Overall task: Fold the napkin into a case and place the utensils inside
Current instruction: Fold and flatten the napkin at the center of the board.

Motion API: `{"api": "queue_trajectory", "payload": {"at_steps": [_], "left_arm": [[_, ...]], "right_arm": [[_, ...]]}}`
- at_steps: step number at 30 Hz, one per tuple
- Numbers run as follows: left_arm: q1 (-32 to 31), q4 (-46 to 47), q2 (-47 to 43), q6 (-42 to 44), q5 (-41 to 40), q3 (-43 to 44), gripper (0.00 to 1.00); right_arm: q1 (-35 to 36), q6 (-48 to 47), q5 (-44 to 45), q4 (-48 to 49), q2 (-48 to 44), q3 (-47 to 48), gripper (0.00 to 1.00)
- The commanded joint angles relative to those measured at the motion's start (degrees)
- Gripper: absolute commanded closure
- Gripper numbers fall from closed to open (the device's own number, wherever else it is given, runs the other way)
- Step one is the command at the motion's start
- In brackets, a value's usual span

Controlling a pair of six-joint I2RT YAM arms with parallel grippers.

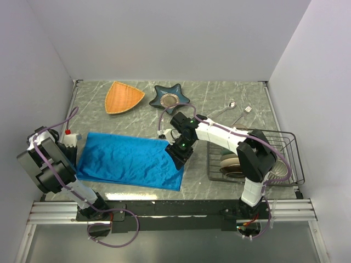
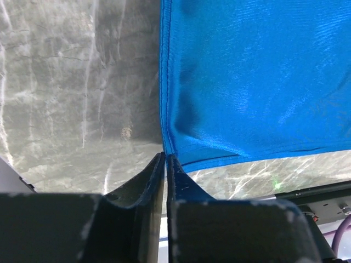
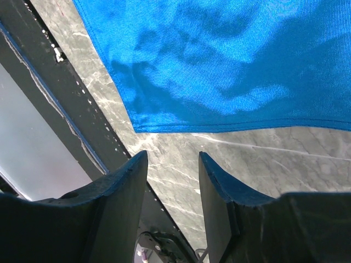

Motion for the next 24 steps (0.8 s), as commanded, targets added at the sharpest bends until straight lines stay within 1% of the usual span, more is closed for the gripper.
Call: {"api": "queue_trajectory", "payload": {"at_steps": [1, 2, 7, 10, 11, 13, 14, 15, 24], "left_arm": [[0.3, -1.9, 0.5, 0.3, 1.8, 0.5, 0.83], [0.3, -1.9, 0.5, 0.3, 1.9, 0.5, 0.79], [0.3, -1.7, 0.6, 0.0, 1.6, 0.4, 0.8], [0.3, -1.7, 0.8, -0.1, 1.6, 0.4, 0.83], [0.3, -1.7, 0.7, -0.1, 1.6, 0.4, 0.87], [0.3, -1.9, 0.6, -0.1, 1.4, 0.4, 0.9], [0.3, -2.1, 0.6, 0.0, 1.4, 0.5, 0.96], [0.3, -2.6, 0.2, 0.2, 1.4, 0.5, 0.99], [0.3, -6.2, -3.1, 2.9, -0.9, 1.5, 0.99]], "right_arm": [[0.1, -0.2, 0.6, -0.6, -1.6, 2.5, 0.5], [0.1, -0.3, 0.6, -0.6, -1.6, 2.5, 0.5], [0.1, -0.4, 0.6, -0.6, -1.6, 2.6, 0.5], [0.2, -0.7, 0.8, -0.9, -1.7, 2.6, 0.49], [0.2, -0.8, 0.8, -0.9, -1.7, 2.7, 0.5], [0.0, -1.1, 1.1, -0.8, -1.8, 2.7, 0.5], [0.0, -1.2, 1.1, -0.9, -2.0, 2.7, 0.49], [0.0, -1.3, 1.1, -0.9, -2.0, 2.5, 0.5], [0.0, -1.2, 0.7, -0.4, -2.5, 1.7, 0.49]]}}
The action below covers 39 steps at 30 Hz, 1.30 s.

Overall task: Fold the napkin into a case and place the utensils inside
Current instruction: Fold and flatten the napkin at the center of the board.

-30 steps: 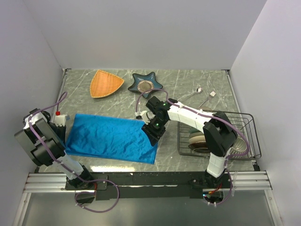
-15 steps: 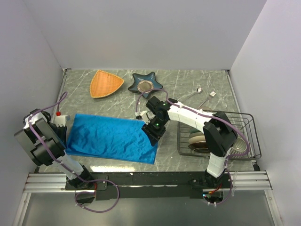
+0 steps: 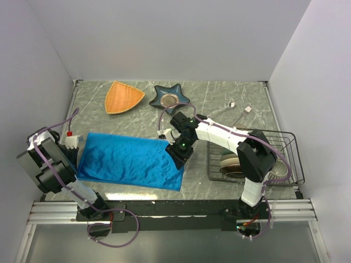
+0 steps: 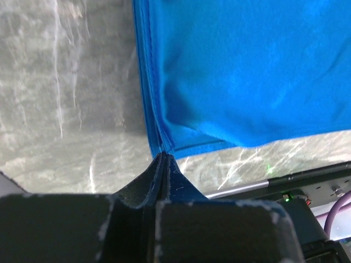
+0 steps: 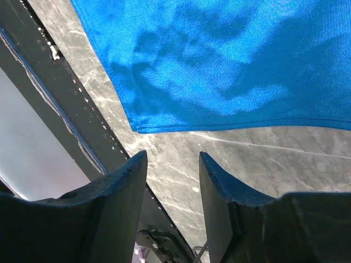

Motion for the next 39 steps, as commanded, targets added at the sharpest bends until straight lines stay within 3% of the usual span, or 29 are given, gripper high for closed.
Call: {"api": "queue_trajectory", "payload": {"at_steps": [1, 11, 12, 13, 16, 20, 27, 39], "left_arm": [[0.4, -2.9, -3.7, 2.3, -1.1, 1.5, 0.99], [0.7, -2.5, -4.1, 1.9, -1.4, 1.8, 0.98], [0.7, -2.3, -3.7, 1.7, -1.3, 1.8, 0.94], [0.7, -1.8, -3.8, 0.9, -1.0, 1.8, 0.8], [0.7, -0.5, -3.4, -0.1, -0.5, 1.7, 0.65], [0.7, 0.2, -1.4, -0.6, 0.0, 1.6, 0.61], [0.7, 0.9, 0.9, -0.9, 0.3, 1.9, 0.65], [0.6, -0.1, 1.5, -0.6, -0.3, 3.5, 0.95]], "right_arm": [[0.1, -0.5, -0.1, 0.2, -2.5, 1.3, 0.5], [0.2, -0.3, -0.4, 0.6, -2.5, 1.0, 0.5], [0.1, -0.3, -0.5, 0.6, -2.5, 1.1, 0.5], [0.1, -0.3, -0.5, 0.6, -2.5, 1.1, 0.49], [0.1, -0.4, -0.5, 0.4, -2.3, 1.2, 0.49], [0.2, -0.4, -0.5, 0.2, -2.2, 1.3, 0.49], [0.1, -0.3, -0.3, 0.1, -2.0, 1.7, 0.49], [0.1, 0.0, -0.2, 0.2, -1.5, 2.2, 0.49]]}}
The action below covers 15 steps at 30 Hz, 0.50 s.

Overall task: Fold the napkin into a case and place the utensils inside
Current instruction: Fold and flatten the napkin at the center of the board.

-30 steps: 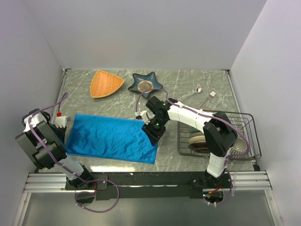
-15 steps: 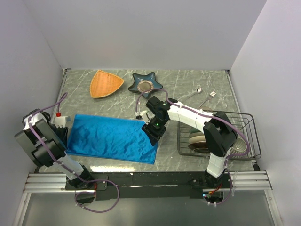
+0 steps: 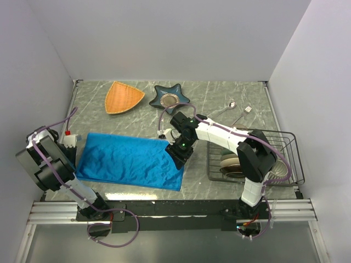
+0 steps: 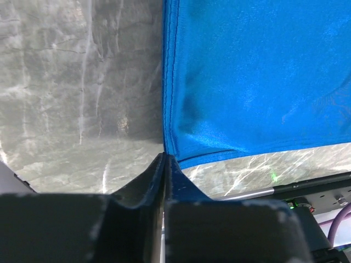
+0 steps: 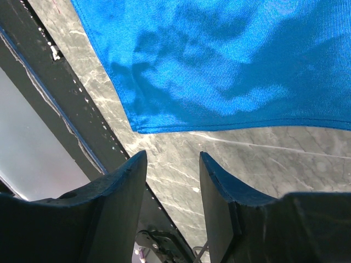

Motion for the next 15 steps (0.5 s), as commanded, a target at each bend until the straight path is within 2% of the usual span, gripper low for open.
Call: {"api": "queue_trajectory", "payload": {"at_steps": [1, 3, 11, 12, 15], "left_arm": [[0.4, -1.6, -0.2, 0.4, 0.5, 2.3, 0.96], [0.4, -2.1, -0.9, 0.8, 0.5, 2.4, 0.99], [0.4, -3.4, -2.0, 1.4, 0.4, 2.1, 0.99], [0.4, -3.2, -1.9, 1.1, 0.3, 2.1, 0.95], [0.4, -2.5, -1.0, 0.3, 0.5, 2.3, 0.68]], "right_arm": [[0.1, 0.0, -0.2, 0.2, -1.5, 2.2, 0.49], [0.2, -0.1, -0.2, 0.3, -1.3, 2.2, 0.49], [0.1, -0.1, -0.7, 0.1, -0.3, 3.4, 0.49], [0.1, -0.2, -0.7, 0.1, -0.2, 3.4, 0.49], [0.1, -0.3, -0.7, 0.0, 0.1, 3.7, 0.49]]}}
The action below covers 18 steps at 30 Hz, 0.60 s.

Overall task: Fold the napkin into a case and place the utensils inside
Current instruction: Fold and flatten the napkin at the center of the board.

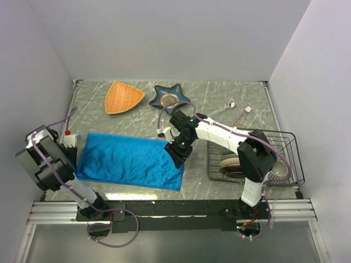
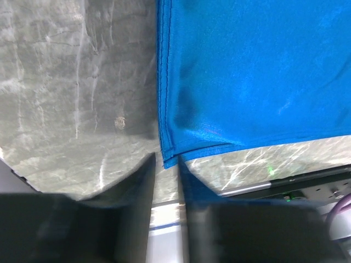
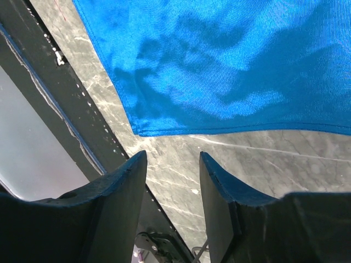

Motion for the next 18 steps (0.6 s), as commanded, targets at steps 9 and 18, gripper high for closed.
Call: {"api": "queue_trajectory", "payload": {"at_steps": [9, 18], "left_arm": [[0.4, -0.6, 2.0, -0.6, 0.9, 3.2, 0.74], [0.4, -0.7, 3.3, -0.2, 0.7, 2.9, 0.73]], "right_arm": [[0.2, -1.3, 0.1, -1.1, 0.4, 3.5, 0.49], [0.1, -1.2, 0.3, -1.1, 0.9, 3.7, 0.49]]}}
